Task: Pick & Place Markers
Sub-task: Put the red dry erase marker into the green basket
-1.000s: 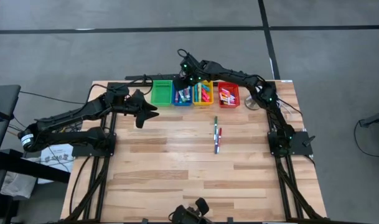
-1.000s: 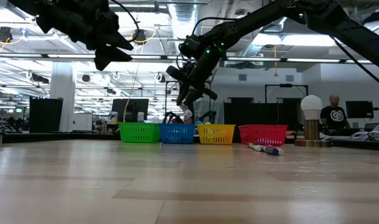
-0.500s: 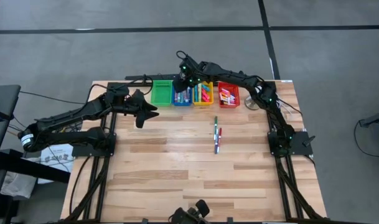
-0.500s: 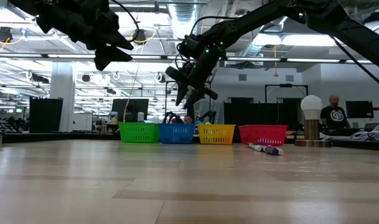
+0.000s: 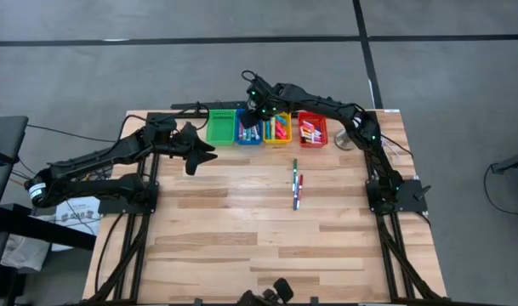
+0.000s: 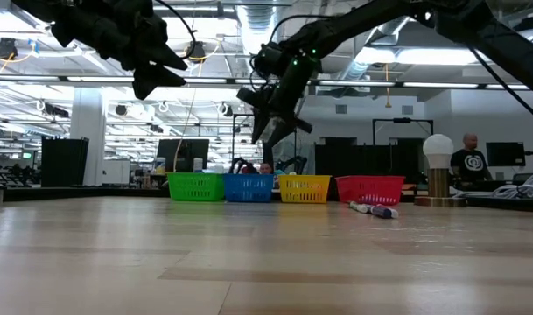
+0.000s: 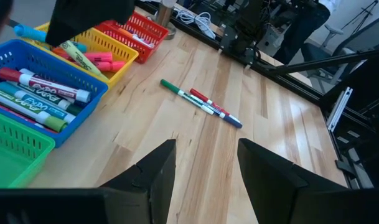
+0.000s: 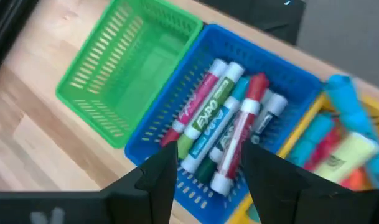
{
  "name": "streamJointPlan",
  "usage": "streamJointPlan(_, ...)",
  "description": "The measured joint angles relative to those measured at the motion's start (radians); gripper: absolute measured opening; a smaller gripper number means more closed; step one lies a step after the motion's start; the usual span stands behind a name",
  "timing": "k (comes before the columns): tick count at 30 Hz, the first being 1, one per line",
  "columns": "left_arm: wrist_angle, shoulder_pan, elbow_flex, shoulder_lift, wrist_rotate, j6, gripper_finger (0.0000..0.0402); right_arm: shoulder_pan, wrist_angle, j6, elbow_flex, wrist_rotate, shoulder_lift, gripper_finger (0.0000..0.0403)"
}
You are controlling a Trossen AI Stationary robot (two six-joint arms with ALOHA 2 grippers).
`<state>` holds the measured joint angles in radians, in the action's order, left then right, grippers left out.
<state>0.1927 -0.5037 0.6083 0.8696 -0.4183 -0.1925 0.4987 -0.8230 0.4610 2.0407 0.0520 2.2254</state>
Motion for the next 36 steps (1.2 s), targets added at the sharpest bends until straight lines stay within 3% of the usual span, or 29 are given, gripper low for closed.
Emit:
streamJointPlan(10, 0.002, 0.025, 0.000, 0.000, 0.000, -0.002, 0.0173, -0.064, -0.252, -0.004, 0.000, -0.292, -0.123, 0.0161)
streamJointPlan(16, 0.008, 0.038, 0.000, 0.000, 0.000, -0.007, 0.0173, -0.125, -0.347, -0.023, 0.000, -0.265, -0.173, 0.0142)
streamJointPlan(24, 0.009, 0.073, 0.000, 0.000, 0.000, 0.000, 0.0173, -0.218, -0.412, 0.019, 0.000, -0.295, -0.271, 0.0081)
streamJointPlan(33, 0.009, 0.072, 0.000, 0.000, -0.006, 0.004, 0.0173, -0.383, -0.723, 0.280, 0.000, -0.581, -0.429, 0.0034)
streamJointPlan(36, 0.009, 0.072, 0.000, 0.000, -0.008, 0.004, 0.0173, -0.465, -0.728, 0.373, -0.042, -0.636, -0.511, 0.0020)
